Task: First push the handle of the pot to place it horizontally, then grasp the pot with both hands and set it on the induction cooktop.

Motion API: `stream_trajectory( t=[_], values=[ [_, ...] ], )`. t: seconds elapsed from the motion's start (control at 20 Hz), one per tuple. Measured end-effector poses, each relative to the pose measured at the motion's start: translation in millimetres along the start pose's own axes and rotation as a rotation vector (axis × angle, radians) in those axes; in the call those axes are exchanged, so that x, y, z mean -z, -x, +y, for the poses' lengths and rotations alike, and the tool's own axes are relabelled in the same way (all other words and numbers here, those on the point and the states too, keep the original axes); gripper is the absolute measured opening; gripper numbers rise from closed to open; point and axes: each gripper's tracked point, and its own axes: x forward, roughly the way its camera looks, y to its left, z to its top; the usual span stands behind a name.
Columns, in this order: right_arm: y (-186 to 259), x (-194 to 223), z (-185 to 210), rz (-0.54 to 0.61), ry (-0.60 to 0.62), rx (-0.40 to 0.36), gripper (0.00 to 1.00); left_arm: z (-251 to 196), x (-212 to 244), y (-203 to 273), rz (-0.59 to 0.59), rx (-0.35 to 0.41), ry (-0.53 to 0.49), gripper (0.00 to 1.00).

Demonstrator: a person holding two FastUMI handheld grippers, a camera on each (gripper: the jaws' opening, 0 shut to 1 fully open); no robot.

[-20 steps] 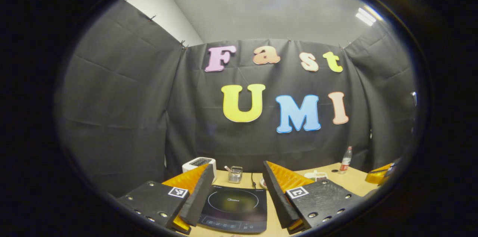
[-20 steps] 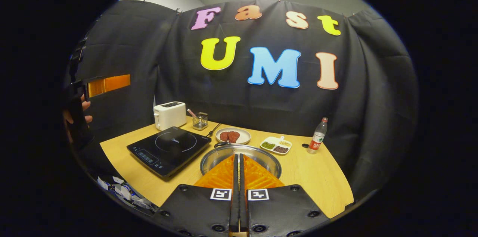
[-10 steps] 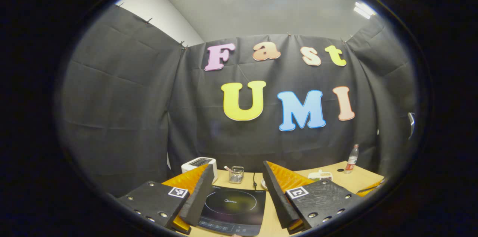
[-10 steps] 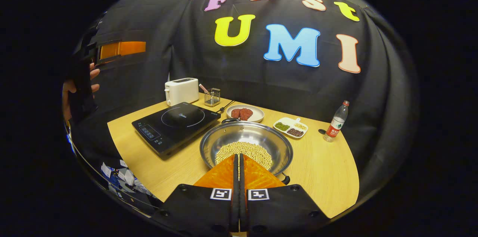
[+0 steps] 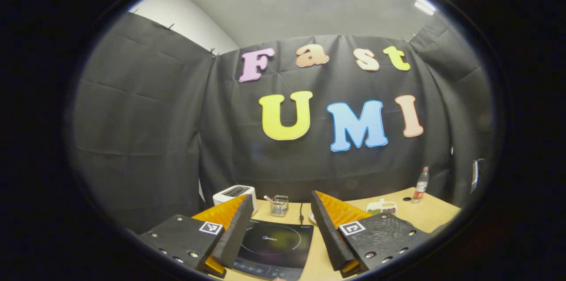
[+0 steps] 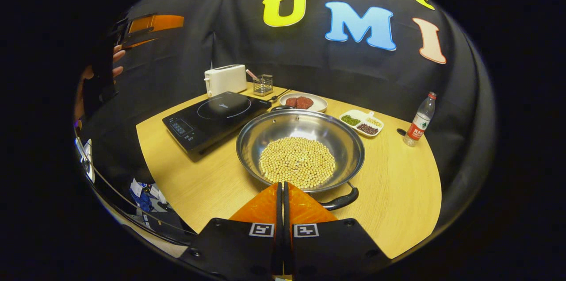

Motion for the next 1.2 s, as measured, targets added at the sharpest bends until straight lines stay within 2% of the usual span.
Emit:
stream_trajectory(
  t=[0.35,0.55,0.6,0.7,0.75,0.8,0.85,1.2],
  values=[
    [-21.0,26.9,-8.4,0.106,-0.020,-0.034,0.02,-3.3,6.3,-4.4,0.022,-0.022,-0.023,0.77],
    [-29.4,36.7,-20.5,0.151,-0.011,-0.014,0.02,-4.9,7.5,-9.9,0.026,-0.033,-0.026,0.77],
    [-30.7,38.9,-23.3,0.159,-0.010,-0.008,0.02,-5.4,8.3,-11.4,0.026,-0.037,-0.028,0.80],
    [-33.0,40.4,-25.4,0.164,-0.015,-0.013,0.02,-9.3,10.9,-13.5,0.030,-0.038,-0.027,0.77],
    [-32.9,39.1,-25.7,0.162,-0.014,-0.014,0.02,-11.2,12.0,-14.9,0.034,-0.039,-0.026,0.80],
    [-33.3,40.1,-27.5,0.162,-0.010,-0.011,0.02,-13.1,13.8,-16.2,0.036,-0.037,-0.025,0.77],
    [-33.0,39.3,-29.7,0.162,-0.007,-0.007,0.02,-14.5,13.3,-17.4,0.037,-0.036,-0.024,0.83],
    [-37.7,37.1,-51.5,0.167,-0.001,0.022,0.02,-30.1,16.5,-26.3,0.040,-0.023,-0.025,0.83]
  ],
)
